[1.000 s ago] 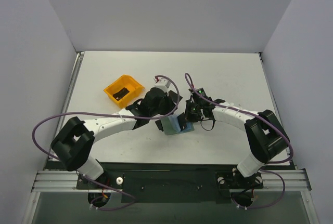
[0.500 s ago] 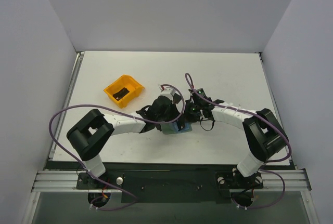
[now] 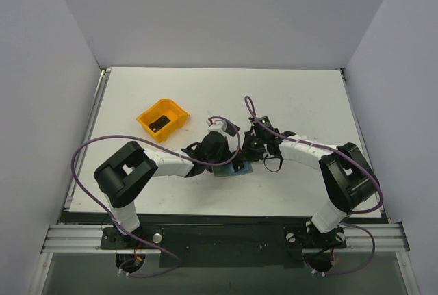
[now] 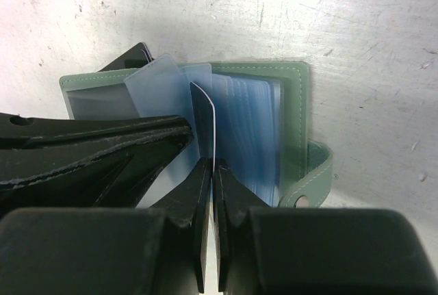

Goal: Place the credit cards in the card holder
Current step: Open the card holder at the center of the board.

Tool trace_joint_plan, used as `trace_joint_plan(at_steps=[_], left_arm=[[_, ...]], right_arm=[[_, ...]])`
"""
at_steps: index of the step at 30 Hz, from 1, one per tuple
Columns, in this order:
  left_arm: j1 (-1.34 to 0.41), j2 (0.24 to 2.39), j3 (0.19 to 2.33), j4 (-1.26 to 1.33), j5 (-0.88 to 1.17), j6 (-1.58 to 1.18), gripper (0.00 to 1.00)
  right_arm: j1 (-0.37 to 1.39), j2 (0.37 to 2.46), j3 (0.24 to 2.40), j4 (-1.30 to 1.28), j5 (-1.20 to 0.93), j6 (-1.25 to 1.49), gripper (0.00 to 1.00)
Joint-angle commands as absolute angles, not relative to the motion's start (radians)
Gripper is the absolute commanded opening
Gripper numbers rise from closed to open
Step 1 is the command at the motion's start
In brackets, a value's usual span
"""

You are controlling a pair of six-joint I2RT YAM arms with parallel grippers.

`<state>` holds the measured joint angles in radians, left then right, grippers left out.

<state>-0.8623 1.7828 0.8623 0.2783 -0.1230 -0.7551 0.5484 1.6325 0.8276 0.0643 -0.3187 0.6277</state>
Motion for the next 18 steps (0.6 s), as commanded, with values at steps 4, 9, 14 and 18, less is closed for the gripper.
trace_joint_plan(at_steps=[4, 9, 14, 18], left_arm=[[-0.865, 1.822, 0.853, 0.252, -0.155, -0.761, 0.00], [-0.865, 1.810, 0.818, 0.238, -0.167, -0.765, 0.00], [-0.865, 1.787, 0.773, 0.233, -0.178, -0.773, 0.00], [-0.865, 1.779, 0.752, 0.233, -0.179, -0.778, 0.00]], right_arm=[[0.543, 1.641, 0.784, -0.009, -0.296, 0.617, 0.00], [0.532, 1.600, 0.773, -0.009, -0.295, 0.615, 0.00], [0.514, 1.568, 0.767, -0.021, -0.278, 0.601, 0.00], [0.500, 1.565, 0.762, -0.035, -0.265, 0.591, 0.00]])
